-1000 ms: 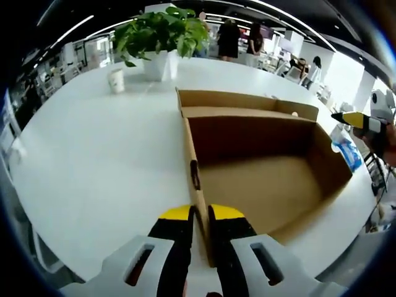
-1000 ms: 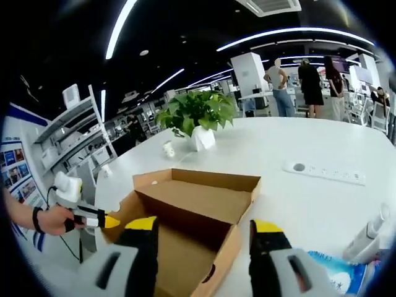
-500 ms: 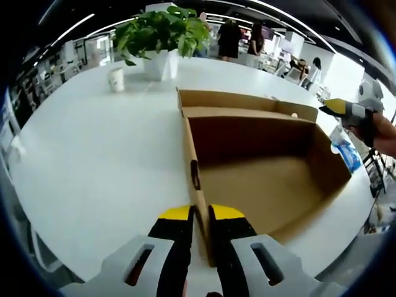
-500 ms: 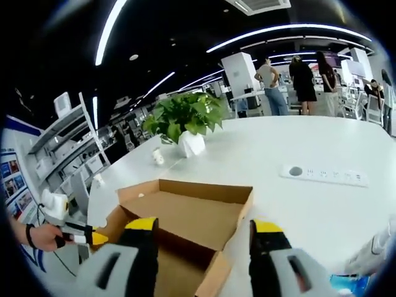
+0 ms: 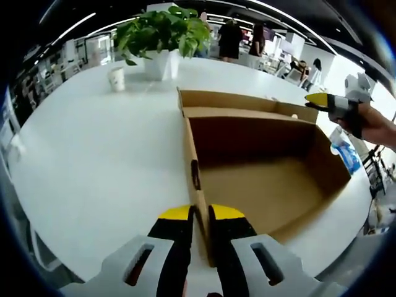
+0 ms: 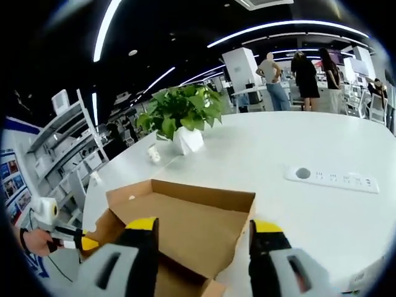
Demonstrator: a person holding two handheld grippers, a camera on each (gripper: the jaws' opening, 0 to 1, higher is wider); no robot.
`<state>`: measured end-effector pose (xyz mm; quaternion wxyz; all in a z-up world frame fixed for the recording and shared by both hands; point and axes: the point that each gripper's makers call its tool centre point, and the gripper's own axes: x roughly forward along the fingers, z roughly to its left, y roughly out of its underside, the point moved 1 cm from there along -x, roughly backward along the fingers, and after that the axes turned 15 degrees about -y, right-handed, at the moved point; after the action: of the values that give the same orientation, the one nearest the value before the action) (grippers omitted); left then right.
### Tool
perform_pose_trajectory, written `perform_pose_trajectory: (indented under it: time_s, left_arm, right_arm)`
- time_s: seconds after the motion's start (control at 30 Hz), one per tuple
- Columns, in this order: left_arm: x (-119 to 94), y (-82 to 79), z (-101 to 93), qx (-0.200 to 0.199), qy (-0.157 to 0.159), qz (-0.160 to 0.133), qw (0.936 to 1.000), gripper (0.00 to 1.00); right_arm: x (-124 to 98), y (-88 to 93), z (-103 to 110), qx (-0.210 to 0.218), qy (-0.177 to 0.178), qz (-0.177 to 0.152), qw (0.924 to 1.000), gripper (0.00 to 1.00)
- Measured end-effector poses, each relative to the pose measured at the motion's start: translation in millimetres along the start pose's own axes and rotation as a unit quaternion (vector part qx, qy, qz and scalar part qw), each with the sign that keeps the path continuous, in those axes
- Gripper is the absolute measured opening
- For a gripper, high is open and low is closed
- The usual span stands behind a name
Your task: Operate the shoe box by opening the lid, removing the specified soft item, and placing it in the target area until the item is outside and the box remains undamaged.
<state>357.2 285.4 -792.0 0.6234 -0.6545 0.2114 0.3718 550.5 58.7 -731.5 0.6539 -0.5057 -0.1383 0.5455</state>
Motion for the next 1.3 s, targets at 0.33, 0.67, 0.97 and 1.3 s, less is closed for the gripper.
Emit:
perform_pose_trajectory:
  time_s: [0.33,0.67,0.97,1.3]
  left_arm:
    - [0,-0.1,0.5,0.006,-0.002,0.001,1.0,0.09]
    - [0,-0.3,0.8,0.005,-0.003,-0.001,1.0,0.09]
    - [0,-0.5,0.9,0.004,-0.005,0.0,1.0,0.08]
    - [0,-0.4,0.8,0.006,-0.006,-0.001,1.0,0.08]
  right_arm:
    - [2,-0.7,8,0.008,0.009,0.007,0.9999,0.57]
    - [4,2.9,-4,0.008,0.021,0.03,0.9993,0.55]
    - [25,3.5,-42,0.019,0.024,0.04,0.9987,0.53]
    - [43,8.5,-61,0.031,0.031,0.052,0.9977,0.49]
